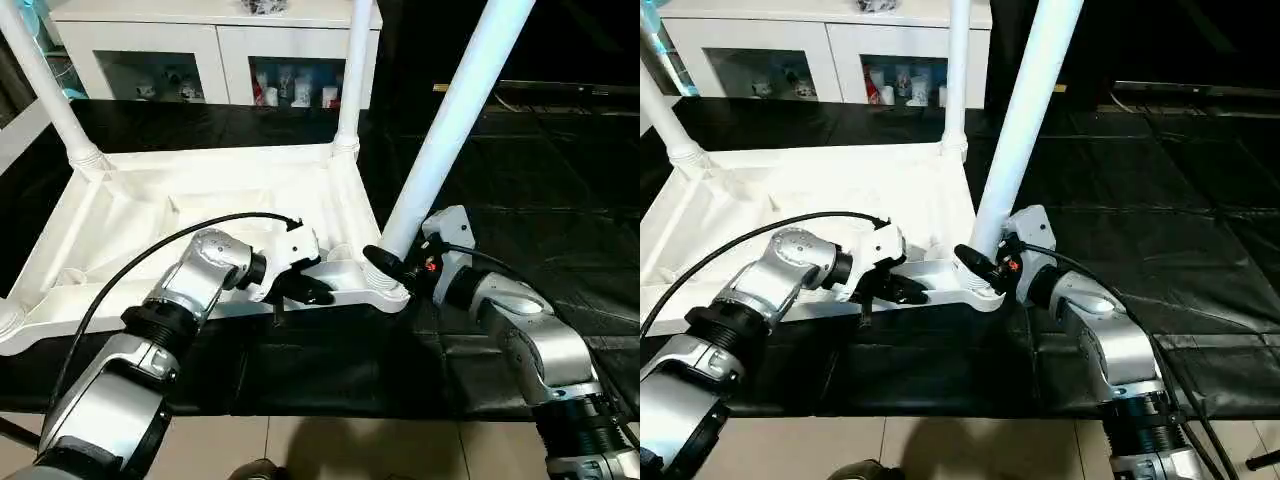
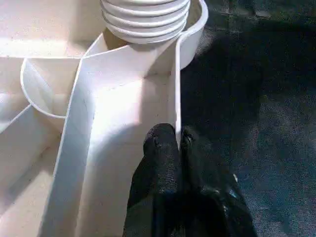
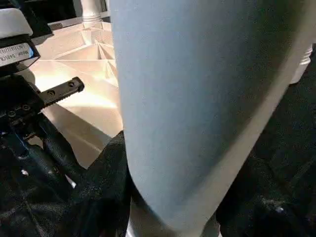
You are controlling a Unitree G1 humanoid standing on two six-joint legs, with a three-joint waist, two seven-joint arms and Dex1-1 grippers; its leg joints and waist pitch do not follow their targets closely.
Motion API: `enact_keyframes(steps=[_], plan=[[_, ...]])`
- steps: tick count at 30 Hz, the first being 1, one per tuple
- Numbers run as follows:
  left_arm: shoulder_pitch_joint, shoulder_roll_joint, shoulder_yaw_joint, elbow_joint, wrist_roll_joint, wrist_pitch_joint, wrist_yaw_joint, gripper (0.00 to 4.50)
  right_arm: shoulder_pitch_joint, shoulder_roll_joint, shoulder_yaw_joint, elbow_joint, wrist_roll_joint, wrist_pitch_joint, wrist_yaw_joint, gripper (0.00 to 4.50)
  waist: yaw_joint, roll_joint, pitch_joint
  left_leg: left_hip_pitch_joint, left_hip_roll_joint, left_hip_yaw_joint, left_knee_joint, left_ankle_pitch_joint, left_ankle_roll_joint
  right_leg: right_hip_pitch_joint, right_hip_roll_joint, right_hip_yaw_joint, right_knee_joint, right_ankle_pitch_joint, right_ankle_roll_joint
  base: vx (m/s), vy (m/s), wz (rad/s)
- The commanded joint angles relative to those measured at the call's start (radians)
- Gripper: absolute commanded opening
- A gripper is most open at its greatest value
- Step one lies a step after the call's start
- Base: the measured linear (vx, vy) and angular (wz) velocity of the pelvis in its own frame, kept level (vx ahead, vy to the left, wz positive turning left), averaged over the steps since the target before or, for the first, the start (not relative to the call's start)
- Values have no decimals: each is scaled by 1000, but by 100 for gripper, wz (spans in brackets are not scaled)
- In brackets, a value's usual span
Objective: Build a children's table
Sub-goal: Insert table leg to table base
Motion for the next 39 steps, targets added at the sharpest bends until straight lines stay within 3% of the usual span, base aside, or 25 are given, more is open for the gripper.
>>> enact_keyframes(steps=[1,6,7,14,15,17,28,31,33,35,36,39], plan=[[-14,7,-3,-5,0,-11,-30,0,-2,-8,3,12,-1,0,14,194,2,8,-70,37,153,-76,-96,-187,-18,40,-148,75,-66,88,-323,0,0,0],[-4,23,-7,-28,2,-16,-42,0,5,-29,13,8,2,10,47,194,1,7,-70,37,153,-76,-96,-185,-13,40,-146,74,-65,91,-323,0,0,0],[0,28,-7,-32,2,-19,-42,0,8,-36,15,8,2,10,56,194,1,1,-71,37,153,-75,-95,-183,-10,41,-148,75,-66,92,-324,0,0,0],[10,50,1,-39,3,-24,-46,0,26,-62,9,-10,10,20,89,194,0,3,-68,36,154,-76,-95,-183,-4,39,-148,76,-68,51,-317,0,0,0],[9,53,4,-33,3,-27,-42,0,28,-71,10,-13,14,22,104,194,-2,-9,-68,36,154,-73,-95,-184,-1,39,-148,76,-71,47,-318,0,0,0],[7,53,7,-29,2,-25,-38,0,25,-79,14,-7,13,20,115,194,2,-2,-68,36,153,-73,-93,-177,2,39,-151,77,-70,37,-317,0,0,0],[10,76,19,-33,-10,-26,-53,0,-13,-53,24,102,0,-29,128,194,-5,-6,-67,33,152,-74,-91,-171,11,37,-149,75,-73,0,-316,0,0,0],[4,82,24,-25,-11,-28,-46,0,-31,-40,28,134,-7,-47,132,194,-12,-11,-67,31,151,-73,-92,-170,10,37,-149,76,-71,-4,-320,0,0,0],[3,88,29,-30,-13,-25,-41,0,-48,-31,33,168,-14,-65,137,194,-14,-20,-68,29,149,-71,-88,-152,20,39,-151,76,-73,-1,-320,0,0,0],[5,92,30,-37,-15,-22,-42,0,-59,-26,36,190,-16,-79,145,194,-15,-14,-67,29,150,-72,-88,-144,21,36,-149,75,-72,-5,-319,0,0,0],[6,94,31,-41,-16,-21,-43,0,-62,-24,37,196,-17,-83,148,194,-17,-22,-67,30,151,-71,-89,-142,24,36,-148,74,-71,-2,-319,0,0,0],[26,100,30,-78,-22,-10,-44,0,-72,-17,35,224,-17,-102,160,194,-17,-17,-69,32,152,-71,-89,-122,33,36,-147,73,-65,45,-325,0,0,0]])
